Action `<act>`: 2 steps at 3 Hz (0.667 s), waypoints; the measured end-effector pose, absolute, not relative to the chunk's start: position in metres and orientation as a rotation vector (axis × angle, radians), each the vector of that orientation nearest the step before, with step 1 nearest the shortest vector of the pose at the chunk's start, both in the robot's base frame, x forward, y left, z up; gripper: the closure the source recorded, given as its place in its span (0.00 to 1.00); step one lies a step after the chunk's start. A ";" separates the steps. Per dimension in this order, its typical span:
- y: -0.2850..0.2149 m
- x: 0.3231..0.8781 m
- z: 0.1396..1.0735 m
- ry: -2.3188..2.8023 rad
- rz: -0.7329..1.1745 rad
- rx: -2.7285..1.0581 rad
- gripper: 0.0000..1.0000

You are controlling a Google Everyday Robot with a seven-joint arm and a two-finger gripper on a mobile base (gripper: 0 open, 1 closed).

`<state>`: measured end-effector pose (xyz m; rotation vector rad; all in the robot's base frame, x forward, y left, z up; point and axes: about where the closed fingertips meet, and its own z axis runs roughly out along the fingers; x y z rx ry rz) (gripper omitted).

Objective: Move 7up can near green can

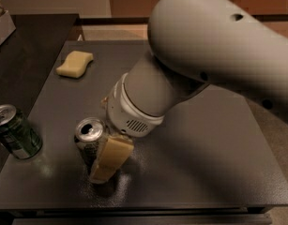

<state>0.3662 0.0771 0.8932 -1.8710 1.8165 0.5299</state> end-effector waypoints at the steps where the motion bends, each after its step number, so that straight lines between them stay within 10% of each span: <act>1: 0.082 0.367 0.893 1.808 0.533 -1.872 0.40; 2: 0.084 0.368 0.895 1.804 0.535 -1.872 0.64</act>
Offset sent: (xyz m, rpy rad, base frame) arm 0.0062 0.0072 0.0011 0.0143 0.0061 0.0039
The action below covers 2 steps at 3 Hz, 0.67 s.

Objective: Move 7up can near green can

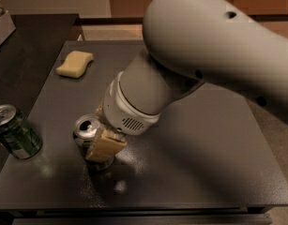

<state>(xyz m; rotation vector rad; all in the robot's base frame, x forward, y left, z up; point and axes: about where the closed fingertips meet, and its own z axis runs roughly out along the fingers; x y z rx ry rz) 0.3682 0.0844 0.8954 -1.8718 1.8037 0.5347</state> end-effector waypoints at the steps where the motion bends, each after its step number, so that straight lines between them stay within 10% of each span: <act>1: 0.091 0.371 0.910 1.810 0.530 -1.867 0.87; 2: 0.107 0.375 0.932 1.795 0.518 -1.866 1.00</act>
Offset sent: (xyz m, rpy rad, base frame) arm 0.0153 0.0420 0.0547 0.0077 -0.0100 -0.0014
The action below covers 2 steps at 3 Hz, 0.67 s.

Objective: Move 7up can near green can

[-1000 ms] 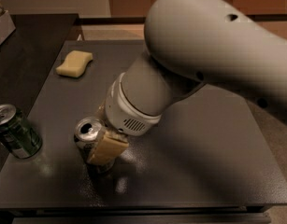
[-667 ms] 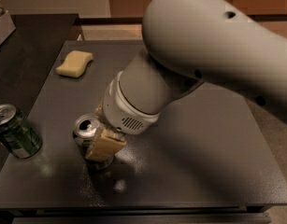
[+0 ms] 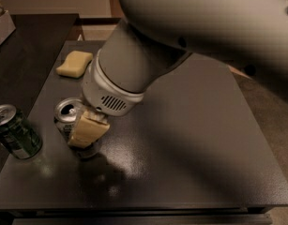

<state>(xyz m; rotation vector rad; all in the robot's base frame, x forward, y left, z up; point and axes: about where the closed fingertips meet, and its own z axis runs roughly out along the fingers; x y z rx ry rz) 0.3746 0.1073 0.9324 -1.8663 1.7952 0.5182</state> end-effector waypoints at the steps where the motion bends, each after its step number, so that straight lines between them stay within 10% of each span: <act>1: 0.128 0.376 0.945 1.773 0.511 -1.881 1.00; 2: 0.147 0.376 0.946 1.754 0.512 -1.903 1.00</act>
Offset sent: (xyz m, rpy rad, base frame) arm 0.0074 0.0606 0.0037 -0.0084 0.0048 0.0591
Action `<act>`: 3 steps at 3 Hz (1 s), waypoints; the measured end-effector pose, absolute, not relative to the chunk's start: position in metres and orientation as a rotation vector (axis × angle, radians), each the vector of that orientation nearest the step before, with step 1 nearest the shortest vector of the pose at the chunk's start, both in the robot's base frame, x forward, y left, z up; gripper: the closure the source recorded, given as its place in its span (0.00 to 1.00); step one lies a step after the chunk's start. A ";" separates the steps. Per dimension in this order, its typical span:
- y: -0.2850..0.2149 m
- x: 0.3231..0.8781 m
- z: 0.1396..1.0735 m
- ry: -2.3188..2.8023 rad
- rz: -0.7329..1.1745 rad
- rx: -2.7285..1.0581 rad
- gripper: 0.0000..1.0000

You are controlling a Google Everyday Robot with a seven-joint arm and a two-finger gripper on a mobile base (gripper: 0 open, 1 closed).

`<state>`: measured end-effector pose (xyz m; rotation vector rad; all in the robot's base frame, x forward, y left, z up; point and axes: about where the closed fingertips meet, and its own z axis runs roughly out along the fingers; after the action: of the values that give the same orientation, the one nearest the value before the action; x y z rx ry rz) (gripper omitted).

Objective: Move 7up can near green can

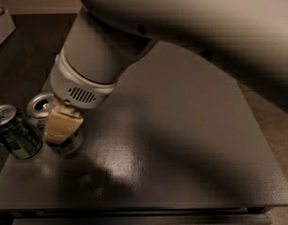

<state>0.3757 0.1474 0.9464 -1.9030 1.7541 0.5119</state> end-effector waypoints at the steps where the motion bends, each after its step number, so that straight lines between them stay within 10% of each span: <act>1: 0.162 0.376 0.940 1.741 0.514 -1.922 1.00; 3: 0.182 0.374 0.922 1.730 0.529 -1.959 1.00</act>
Offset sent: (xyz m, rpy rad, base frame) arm 0.0064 0.0359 -0.0357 -0.0145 0.0339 0.0443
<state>0.3745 0.1815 0.9216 -1.9594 1.7295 0.5286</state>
